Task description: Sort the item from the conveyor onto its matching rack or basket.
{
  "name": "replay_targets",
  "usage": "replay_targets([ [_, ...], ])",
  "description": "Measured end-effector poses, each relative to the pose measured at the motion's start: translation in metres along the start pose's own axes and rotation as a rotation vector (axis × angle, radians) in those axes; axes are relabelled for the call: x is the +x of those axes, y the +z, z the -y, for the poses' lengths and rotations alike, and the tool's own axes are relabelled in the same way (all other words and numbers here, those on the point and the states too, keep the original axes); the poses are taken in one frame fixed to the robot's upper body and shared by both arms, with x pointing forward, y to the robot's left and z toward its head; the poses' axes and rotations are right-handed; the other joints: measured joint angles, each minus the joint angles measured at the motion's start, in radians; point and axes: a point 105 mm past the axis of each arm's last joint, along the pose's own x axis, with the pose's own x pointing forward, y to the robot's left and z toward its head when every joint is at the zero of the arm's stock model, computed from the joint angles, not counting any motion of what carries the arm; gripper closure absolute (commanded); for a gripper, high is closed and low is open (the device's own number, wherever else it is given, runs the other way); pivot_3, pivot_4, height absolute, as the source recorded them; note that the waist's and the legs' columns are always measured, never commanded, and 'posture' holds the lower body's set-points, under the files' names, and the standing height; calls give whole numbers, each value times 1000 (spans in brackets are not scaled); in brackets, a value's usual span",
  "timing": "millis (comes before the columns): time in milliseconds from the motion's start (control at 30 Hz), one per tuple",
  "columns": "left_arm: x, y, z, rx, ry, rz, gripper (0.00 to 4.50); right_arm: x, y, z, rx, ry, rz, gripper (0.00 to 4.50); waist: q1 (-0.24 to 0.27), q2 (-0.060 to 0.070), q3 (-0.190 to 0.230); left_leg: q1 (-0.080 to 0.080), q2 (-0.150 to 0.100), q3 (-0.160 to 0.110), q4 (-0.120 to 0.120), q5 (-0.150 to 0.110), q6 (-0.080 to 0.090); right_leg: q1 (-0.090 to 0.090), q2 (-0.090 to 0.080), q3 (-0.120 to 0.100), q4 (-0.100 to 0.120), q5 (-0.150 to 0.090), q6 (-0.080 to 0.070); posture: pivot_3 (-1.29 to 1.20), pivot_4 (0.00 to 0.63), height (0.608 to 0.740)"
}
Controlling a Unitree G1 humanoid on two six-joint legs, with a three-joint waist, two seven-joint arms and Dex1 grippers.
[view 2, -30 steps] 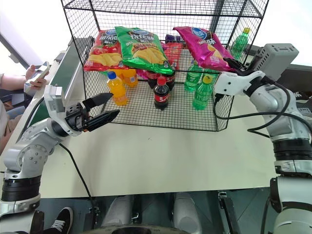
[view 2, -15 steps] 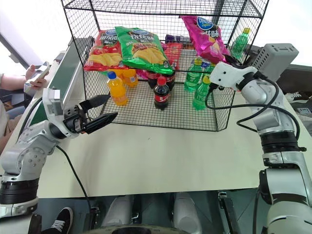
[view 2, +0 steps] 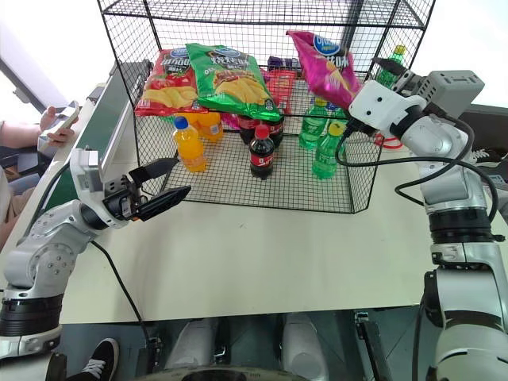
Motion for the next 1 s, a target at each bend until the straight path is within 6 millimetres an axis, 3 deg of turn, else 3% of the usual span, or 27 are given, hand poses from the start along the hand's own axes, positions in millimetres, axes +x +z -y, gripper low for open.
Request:
replay_targets([
  [333, 0, -5, 0, -3, -8, -15, 0, -8, 21, -5, 175, 91, 69, 38, 4, 0, 0, 0, 0, 0, 0, 0, 1, 0, 0, 0, 0, 0, 0, 0, 150, 740],
  [600, -2, -5, -1, 10, 2, -23, 0, -33, 52, -5, 408, 196, 266, 38, 4, 0, 0, 0, 0, 0, 0, 0, 1, 0, 0, 0, 0, 0, 0, 0, 150, 740],
  [700, -12, -14, -6, 17, 72, -89, 0, -49, 67, 2, 674, 203, 399, 38, 3, 0, 0, 0, 0, -1, -1, -1, 1, 0, 0, 0, 0, 0, 0, 0, 150, 740],
  [767, -23, -18, -9, 20, 125, -143, 0, -62, 75, -8, 801, 294, 431, 38, 5, 0, 0, 0, 1, -2, -1, -1, 1, 0, 0, -1, -1, 0, 0, 0, 150, 740],
  [867, -48, -24, -10, 71, 225, -254, 0, -93, 69, -61, 980, 567, 309, 38, 8, 0, 0, -1, 1, -1, -1, -2, 4, 1, 0, -1, -3, 0, 0, 0, 150, 740],
  [933, -64, -30, -12, 59, 280, -335, 0, -107, 61, -83, 1036, 657, 241, 38, 7, 0, 0, 0, 0, -1, -1, -2, 4, 1, -2, 0, -2, 0, 0, 0, 150, 740],
  [1000, -77, -32, -14, 58, 320, -373, 0, -115, 57, -91, 1049, 694, 210, 38, 7, 0, 0, 0, 0, -1, 0, -2, 4, 1, -2, 0, -3, 0, -1, 0, 150, 740],
])
